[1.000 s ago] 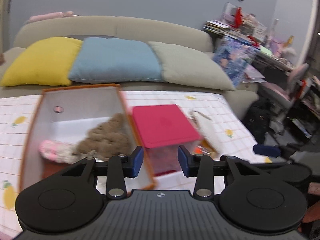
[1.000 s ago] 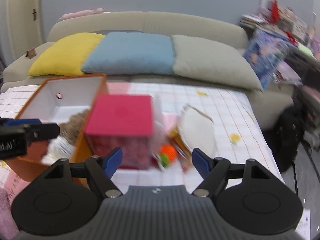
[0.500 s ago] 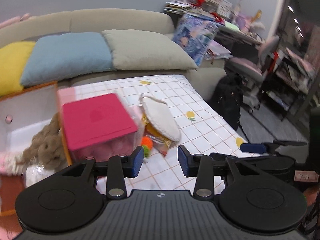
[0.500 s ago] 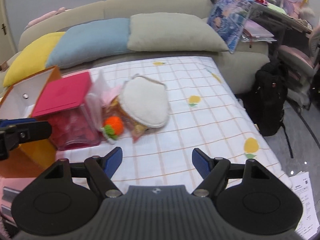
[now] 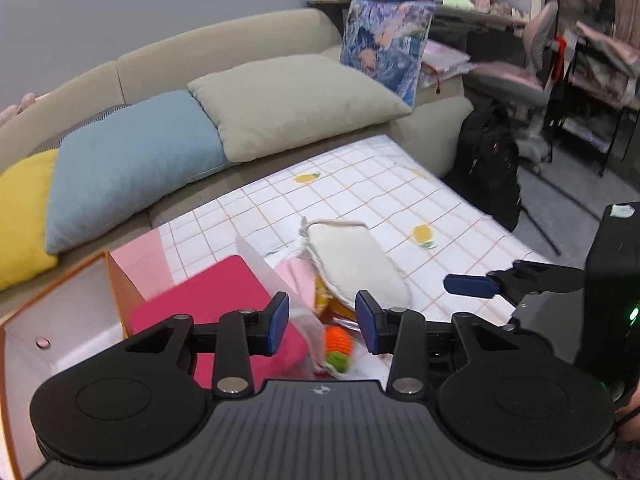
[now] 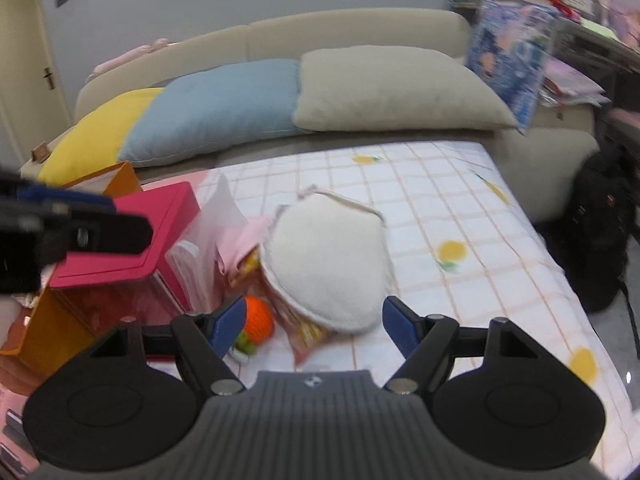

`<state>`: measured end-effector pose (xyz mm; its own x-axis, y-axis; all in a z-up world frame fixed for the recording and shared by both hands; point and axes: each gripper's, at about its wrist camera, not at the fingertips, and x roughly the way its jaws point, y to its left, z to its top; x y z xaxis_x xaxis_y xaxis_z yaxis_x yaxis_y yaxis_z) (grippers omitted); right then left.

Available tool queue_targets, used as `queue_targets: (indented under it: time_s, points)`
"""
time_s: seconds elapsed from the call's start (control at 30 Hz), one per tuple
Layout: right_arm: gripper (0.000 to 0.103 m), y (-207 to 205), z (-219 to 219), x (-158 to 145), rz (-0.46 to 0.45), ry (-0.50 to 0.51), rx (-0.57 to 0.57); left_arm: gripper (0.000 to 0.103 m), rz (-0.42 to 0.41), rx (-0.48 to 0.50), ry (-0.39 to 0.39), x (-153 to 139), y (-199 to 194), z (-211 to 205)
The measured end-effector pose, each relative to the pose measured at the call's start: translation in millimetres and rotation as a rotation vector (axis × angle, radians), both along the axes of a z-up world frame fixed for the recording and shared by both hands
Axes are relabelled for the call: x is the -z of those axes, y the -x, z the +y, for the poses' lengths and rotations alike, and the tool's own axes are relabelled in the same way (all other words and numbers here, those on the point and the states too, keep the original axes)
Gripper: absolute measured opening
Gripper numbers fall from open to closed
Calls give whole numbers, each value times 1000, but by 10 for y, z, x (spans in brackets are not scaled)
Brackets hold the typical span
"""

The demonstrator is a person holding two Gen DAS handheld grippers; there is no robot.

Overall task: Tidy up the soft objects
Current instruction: 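Move both grippers back toward the white round pad on the table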

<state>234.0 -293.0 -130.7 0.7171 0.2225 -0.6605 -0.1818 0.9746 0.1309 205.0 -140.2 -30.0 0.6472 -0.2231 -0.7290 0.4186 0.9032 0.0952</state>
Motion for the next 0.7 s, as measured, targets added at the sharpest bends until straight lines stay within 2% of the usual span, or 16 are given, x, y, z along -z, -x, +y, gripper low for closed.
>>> queue_targets:
  time_s: [0.13,0.27,0.3,0.33,0.43,0.57,0.63,0.7]
  points:
    - [71,-143,58,146,-36,29,-37,47,63,11,-92,96,-242,-58]
    - [64,-217,55,249,-42,19,-50,47,142,-6,-100,190,-478,-95]
    - [59,-228,44,263,-45,11,-53,47,148,-10,-102,209,-514,-113]
    - [48,-244,35,272,-42,3,-54,47,149,-13,-104,213,-543,-129]
    - [42,-289,-24,318,-7,-21,-39,47,155,0,-96,232,-580,-191]
    - [45,-323,-92,368,30,-67,-19,47,149,32,-97,264,-579,-276]
    - [67,-308,-119,347,13,-110,-23,47,140,46,-102,270,-556,-312]
    - [68,-321,-74,350,4,-99,-39,47,132,58,-108,279,-525,-332]
